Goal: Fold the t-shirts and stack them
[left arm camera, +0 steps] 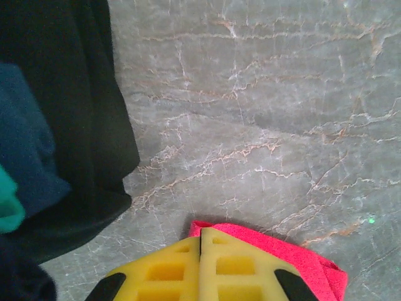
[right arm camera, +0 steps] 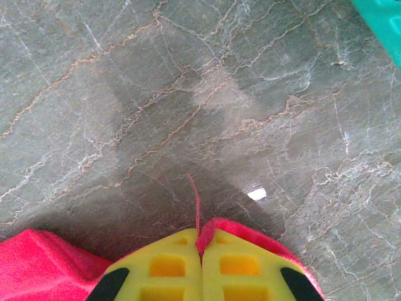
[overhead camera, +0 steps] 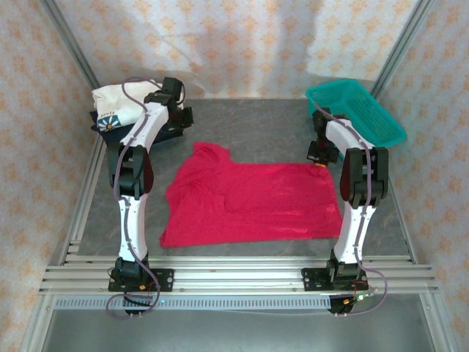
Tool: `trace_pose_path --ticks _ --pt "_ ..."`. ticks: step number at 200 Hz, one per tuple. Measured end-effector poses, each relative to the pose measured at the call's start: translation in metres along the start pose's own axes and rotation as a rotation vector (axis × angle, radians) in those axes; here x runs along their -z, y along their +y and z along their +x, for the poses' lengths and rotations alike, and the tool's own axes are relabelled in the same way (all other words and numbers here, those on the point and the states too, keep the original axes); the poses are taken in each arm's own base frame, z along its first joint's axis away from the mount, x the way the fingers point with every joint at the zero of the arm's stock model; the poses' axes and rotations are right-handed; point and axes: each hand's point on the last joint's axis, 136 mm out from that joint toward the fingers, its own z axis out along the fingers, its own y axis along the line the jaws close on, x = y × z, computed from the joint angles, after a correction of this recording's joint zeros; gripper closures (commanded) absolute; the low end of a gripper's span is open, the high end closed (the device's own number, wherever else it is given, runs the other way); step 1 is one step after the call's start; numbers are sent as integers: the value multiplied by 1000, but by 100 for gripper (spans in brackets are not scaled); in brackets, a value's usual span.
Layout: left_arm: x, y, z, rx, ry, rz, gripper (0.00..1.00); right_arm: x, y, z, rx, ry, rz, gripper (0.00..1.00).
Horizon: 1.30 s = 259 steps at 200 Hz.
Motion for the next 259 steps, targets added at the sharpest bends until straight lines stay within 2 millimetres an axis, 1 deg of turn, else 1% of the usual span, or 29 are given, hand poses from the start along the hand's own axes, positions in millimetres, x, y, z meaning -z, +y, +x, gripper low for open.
trace_pose_path --ticks 14,26,37,59,90,111,128,173,200,218,259 --pt "-1 -1 2 -10 7 7 66 1 1 0 -1 0 -7 100" --pt "-6 -2 6 -13 29 16 53 1 2 0 -1 2 -12 100" --pt "-13 -4 13 -20 51 16 47 1 3 0 -1 3 -14 100" --pt "-34 -4 27 -33 98 5 47 1 3 0 -1 4 -17 100" --pt "-60 -7 47 -45 157 -8 50 1 3 0 -1 5 -18 100" --pt "-71 -7 56 -49 181 -15 57 0 3 1 0 5 -17 100" --pt "-76 -6 61 -49 196 -29 61 0 3 1 0 5 -17 100" --pt "-79 1 57 -41 189 -84 75 0 3 1 0 6 -17 100" --pt "-79 3 55 -45 205 -117 91 0 3 1 1 6 -18 100" --pt "-82 0 50 -56 191 -117 100 -1 3 1 3 6 -18 100" --pt "-82 -4 48 -67 175 -115 100 -1 3 0 4 -3 -22 100"
